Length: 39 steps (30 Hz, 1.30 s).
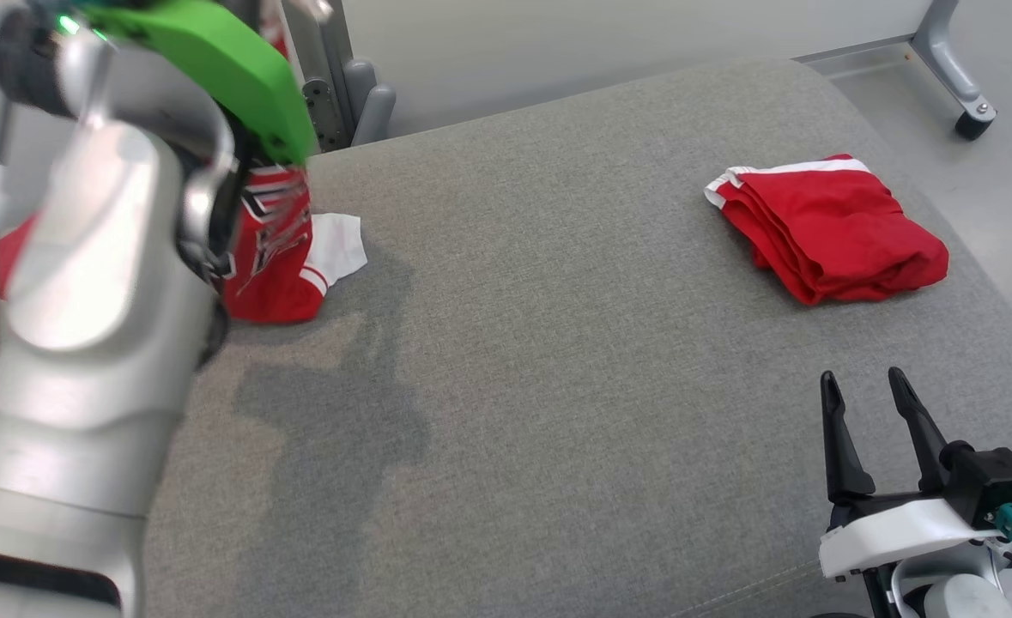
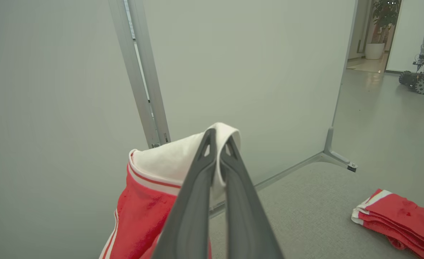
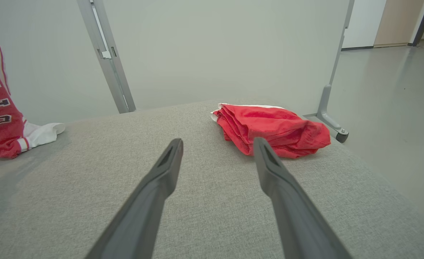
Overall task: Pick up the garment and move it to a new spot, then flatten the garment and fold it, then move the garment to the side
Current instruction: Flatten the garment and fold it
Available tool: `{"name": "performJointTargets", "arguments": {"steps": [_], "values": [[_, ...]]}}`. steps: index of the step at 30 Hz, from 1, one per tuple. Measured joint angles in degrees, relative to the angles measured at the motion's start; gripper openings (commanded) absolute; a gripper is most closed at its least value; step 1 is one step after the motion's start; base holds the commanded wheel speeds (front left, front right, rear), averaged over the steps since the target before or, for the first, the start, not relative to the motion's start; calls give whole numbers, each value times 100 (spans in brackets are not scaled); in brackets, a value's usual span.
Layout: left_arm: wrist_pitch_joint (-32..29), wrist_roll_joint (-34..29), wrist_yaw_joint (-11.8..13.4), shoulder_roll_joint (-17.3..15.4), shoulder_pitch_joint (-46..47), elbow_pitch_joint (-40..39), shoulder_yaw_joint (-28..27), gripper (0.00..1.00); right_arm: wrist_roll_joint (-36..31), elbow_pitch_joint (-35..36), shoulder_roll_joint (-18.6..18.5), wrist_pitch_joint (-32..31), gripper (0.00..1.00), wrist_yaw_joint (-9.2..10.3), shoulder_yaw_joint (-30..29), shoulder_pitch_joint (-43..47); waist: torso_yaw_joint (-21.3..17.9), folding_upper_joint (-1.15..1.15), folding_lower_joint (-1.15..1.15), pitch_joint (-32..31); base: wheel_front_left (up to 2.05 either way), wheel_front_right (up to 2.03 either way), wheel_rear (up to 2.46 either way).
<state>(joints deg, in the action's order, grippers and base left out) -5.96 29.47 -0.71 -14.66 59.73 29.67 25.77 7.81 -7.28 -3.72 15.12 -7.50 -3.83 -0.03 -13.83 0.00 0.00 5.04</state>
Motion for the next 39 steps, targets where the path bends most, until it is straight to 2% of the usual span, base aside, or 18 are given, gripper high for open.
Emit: {"name": "performJointTargets", "arguments": {"steps": [7, 11, 15, 21, 27, 33, 34, 35, 36, 39], "values": [[134, 123, -110, 884, -1235, 181, 736, 0, 46, -15, 26, 0, 100, 0, 43, -4, -12, 0, 0, 98, 0, 0, 0], [255, 260, -140, 1155, -1692, 258, 1240, 0, 67, -24, 27, 0, 100, 0, 81, -49, -42, 0, 0, 221, 0, 0, 0], [356, 694, -126, 1158, -1911, 14, 1942, 0, 69, -24, -12, 0, 100, 0, 108, -154, -115, 0, 0, 334, 0, 0, 0], [510, 1315, 240, 1187, -1937, -301, 3107, 0, 70, -37, -34, 0, 100, 0, 144, -197, -262, 0, 0, 454, 0, 0, 0], [762, 1818, 508, 1184, -1799, -219, 3912, 0, 71, -77, -30, 0, 100, 0, 185, -250, -390, 0, 0, 531, 0, 0, 0], [1071, 2156, 636, 1185, -1737, 48, 4439, 0, 85, -100, -15, 0, 100, 0, 203, -258, -473, 0, 0, 584, 0, 0, 0], [1125, 2184, 657, 1185, -1710, 102, 4480, 25, 86, -102, -11, 0, 100, 0, 201, -259, -479, 0, 0, 591, 0, 0, 0], [1188, 2240, 681, 1184, -1677, 208, 4542, 87, 90, -104, -3, 0, 100, 0, 180, -259, -473, 0, 0, 594, 0, 0, 0], [1194, 2288, 705, 1184, -1672, 237, 4578, 100, 94, -104, -2, 0, 100, 0, 164, -259, -465, 0, 0, 595, 0, 0, 0], [1221, 2376, 728, 1184, -1622, 247, 4648, 100, 94, -110, 4, 0, 100, 0, 112, -257, -428, 0, 0, 586, 0, 0, 0]]}}
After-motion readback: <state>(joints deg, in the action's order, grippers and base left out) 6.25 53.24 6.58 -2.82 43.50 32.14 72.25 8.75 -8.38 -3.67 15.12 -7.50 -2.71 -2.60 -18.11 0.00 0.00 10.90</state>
